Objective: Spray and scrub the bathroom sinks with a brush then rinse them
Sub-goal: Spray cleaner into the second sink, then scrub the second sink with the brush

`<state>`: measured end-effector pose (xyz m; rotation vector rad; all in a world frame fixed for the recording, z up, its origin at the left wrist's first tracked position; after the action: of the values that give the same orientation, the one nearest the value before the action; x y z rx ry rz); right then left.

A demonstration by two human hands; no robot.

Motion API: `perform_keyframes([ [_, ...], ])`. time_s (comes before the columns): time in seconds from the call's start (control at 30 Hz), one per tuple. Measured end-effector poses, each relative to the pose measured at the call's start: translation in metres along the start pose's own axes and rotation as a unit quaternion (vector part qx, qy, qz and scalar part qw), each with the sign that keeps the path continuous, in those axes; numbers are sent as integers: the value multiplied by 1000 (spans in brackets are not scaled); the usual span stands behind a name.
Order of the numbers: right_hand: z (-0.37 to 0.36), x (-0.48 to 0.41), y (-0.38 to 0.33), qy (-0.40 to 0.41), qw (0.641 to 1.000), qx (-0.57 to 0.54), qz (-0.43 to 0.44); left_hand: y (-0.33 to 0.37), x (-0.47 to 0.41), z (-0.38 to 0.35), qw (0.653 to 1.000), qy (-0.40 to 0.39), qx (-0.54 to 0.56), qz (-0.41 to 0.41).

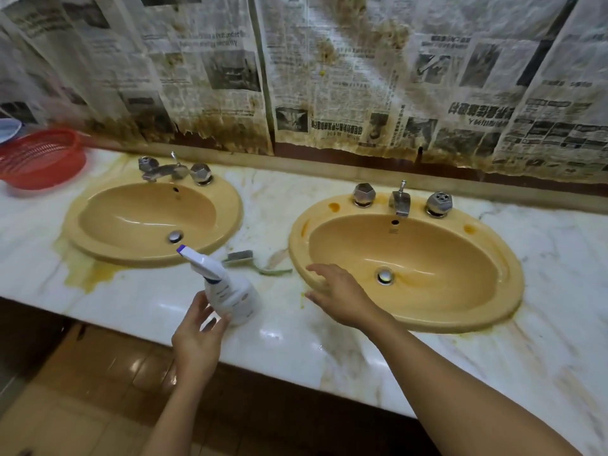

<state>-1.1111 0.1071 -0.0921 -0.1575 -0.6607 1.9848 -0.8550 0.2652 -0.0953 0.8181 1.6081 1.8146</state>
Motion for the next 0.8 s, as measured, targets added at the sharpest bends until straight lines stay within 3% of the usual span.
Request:
perform_keyframes([
  [0.23, -39, -64, -38, -3, 985, 165, 43, -6, -7, -4, 1000, -23, 18, -5],
  [0.47, -56, -91, -60, -8, 927, 365, 85, -45, 4, 3, 990, -37, -124, 50],
  [0.67, -38, -70, -42, 57, 952, 291, 70, -28, 37, -16, 977, -3, -208, -38],
  [0.8, -3, -46, -15, 79, 979, 188, 31, -22, 53, -52, 964, -84, -224, -113],
])
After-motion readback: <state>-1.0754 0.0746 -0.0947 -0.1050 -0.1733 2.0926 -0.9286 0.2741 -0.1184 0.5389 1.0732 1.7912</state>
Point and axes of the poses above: each hand's wrist, its own x-axis away from the middle knuckle, its own z-axis out of the back of the hand, y = z × x, the point moved 9 cm from there along -x, towards the middle knuckle, and after that the axes turned 12 degrees about x, right-handed, at the moved point
